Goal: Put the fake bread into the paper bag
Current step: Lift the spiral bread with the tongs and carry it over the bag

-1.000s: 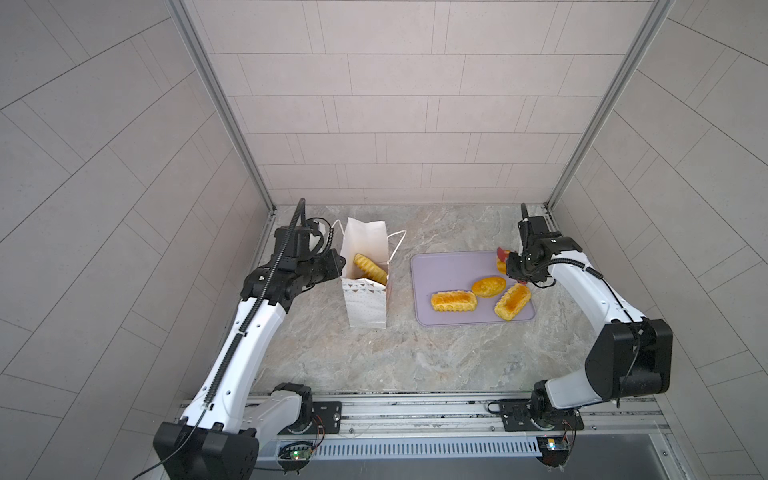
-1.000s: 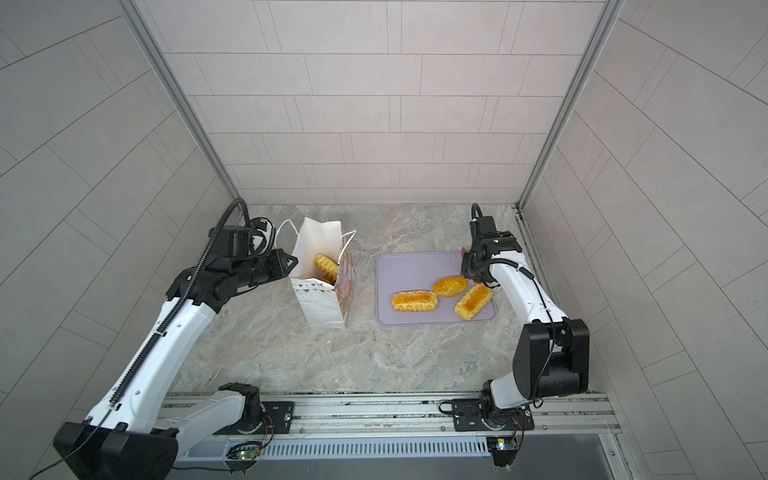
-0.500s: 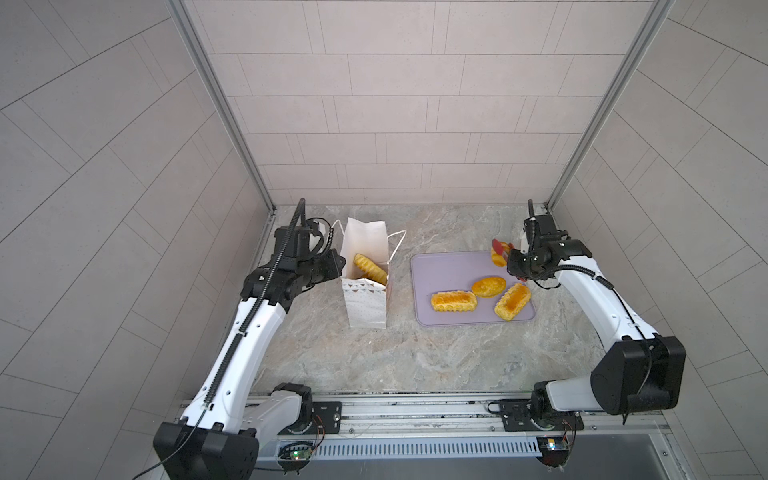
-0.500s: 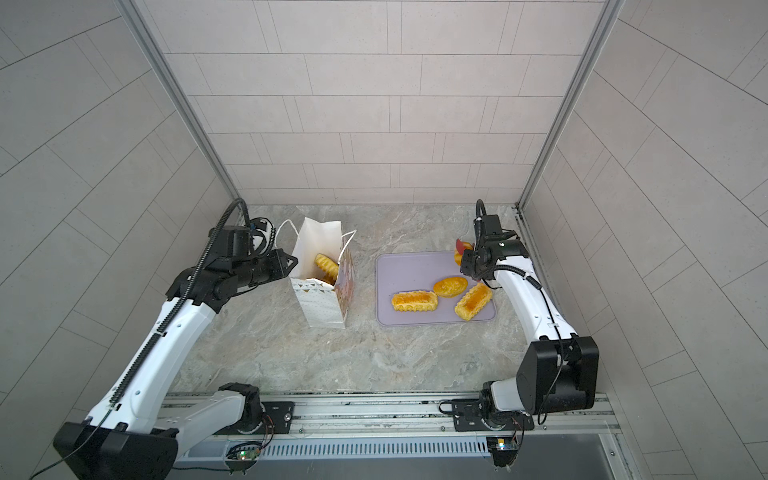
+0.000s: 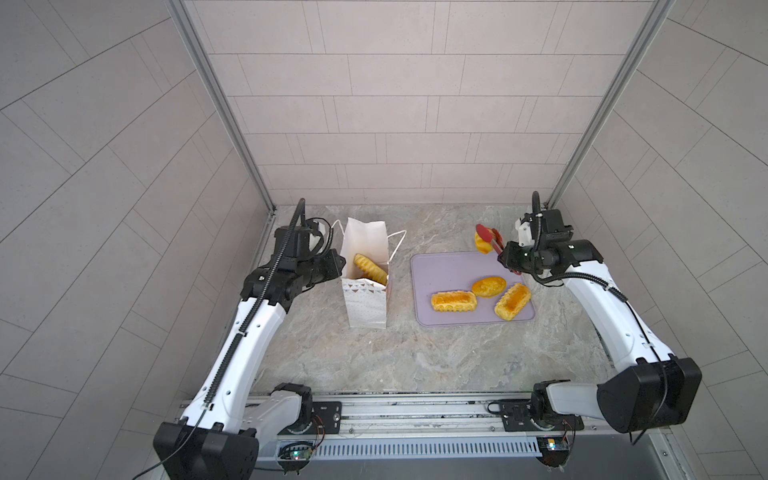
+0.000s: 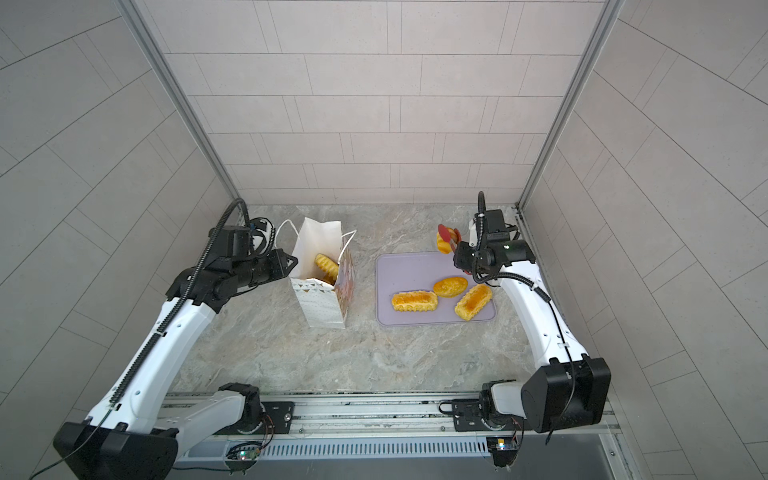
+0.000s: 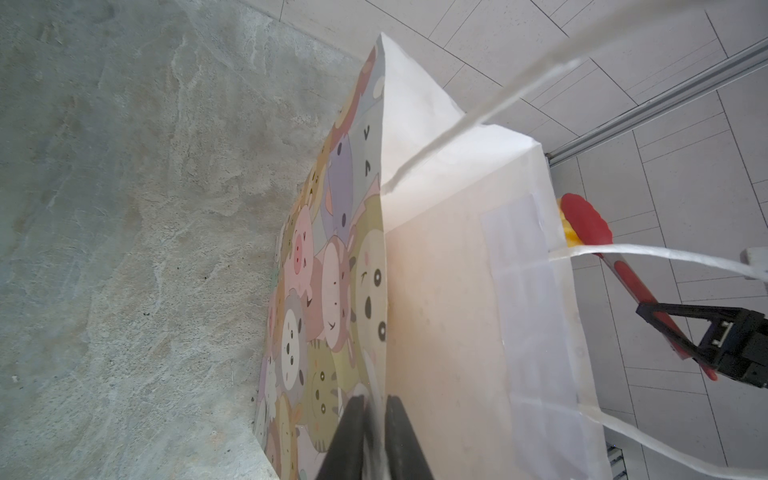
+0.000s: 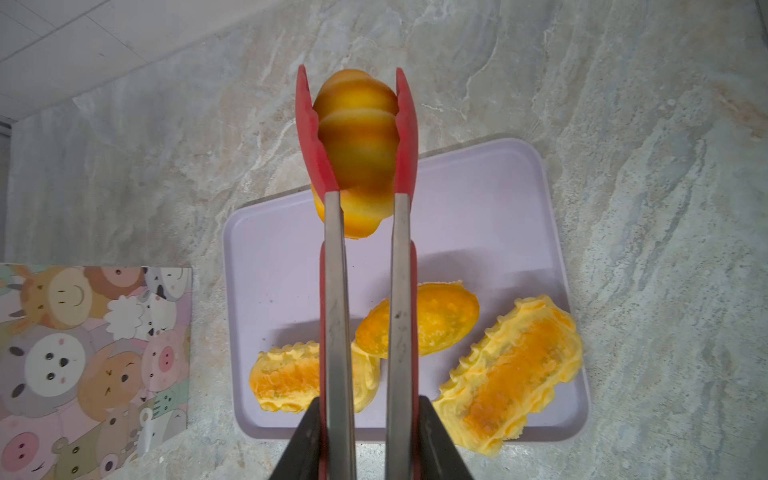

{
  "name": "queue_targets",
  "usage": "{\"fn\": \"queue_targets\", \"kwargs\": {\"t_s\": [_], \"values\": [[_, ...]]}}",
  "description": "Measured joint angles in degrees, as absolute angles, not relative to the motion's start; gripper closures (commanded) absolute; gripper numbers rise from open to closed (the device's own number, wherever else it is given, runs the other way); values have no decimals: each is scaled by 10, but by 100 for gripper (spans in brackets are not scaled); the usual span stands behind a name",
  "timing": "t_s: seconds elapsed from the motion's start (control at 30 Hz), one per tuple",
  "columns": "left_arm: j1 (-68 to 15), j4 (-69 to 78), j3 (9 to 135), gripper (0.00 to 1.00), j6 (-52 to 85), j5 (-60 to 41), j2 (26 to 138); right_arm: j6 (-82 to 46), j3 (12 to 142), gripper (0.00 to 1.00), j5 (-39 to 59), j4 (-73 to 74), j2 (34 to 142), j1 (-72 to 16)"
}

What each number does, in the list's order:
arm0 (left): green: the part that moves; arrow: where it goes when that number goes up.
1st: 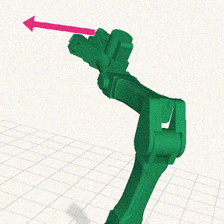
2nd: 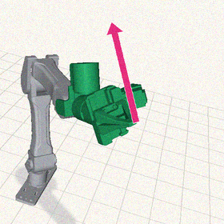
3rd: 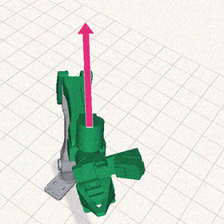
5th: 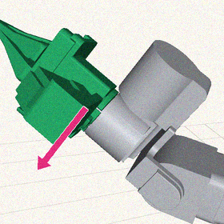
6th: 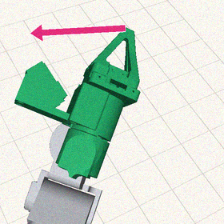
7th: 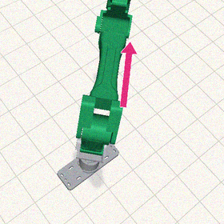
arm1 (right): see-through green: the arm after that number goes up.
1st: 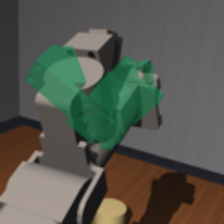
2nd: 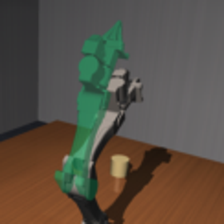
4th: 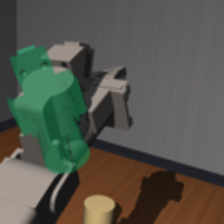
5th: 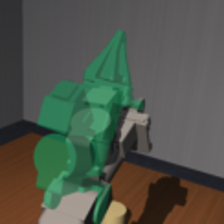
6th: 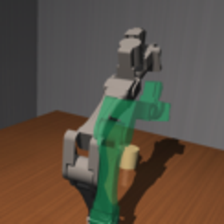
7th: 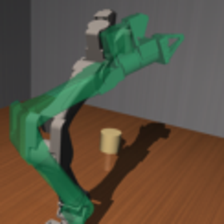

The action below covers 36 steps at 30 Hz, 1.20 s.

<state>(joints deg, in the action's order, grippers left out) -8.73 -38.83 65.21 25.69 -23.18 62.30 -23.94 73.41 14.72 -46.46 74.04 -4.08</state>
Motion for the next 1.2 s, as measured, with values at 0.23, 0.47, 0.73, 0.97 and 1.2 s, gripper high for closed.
{"fn": "queue_targets", "kwargs": {"t_s": [0.23,0.47,0.73,0.97,1.2], "values": [[-87,-388,652,86,257,-232,623,-259,768,69,195,-454,713,-47],[-87,-388,652,86,259,-232,623,-280,802,69,245,-434,701,-63],[-87,-388,652,86,260,-232,623,-294,839,68,275,-414,686,-91],[-87,-388,652,86,260,-232,623,-296,883,68,281,-401,678,-150],[-87,-388,652,86,261,-232,623,-283,934,68,261,-404,691,-247]]}}
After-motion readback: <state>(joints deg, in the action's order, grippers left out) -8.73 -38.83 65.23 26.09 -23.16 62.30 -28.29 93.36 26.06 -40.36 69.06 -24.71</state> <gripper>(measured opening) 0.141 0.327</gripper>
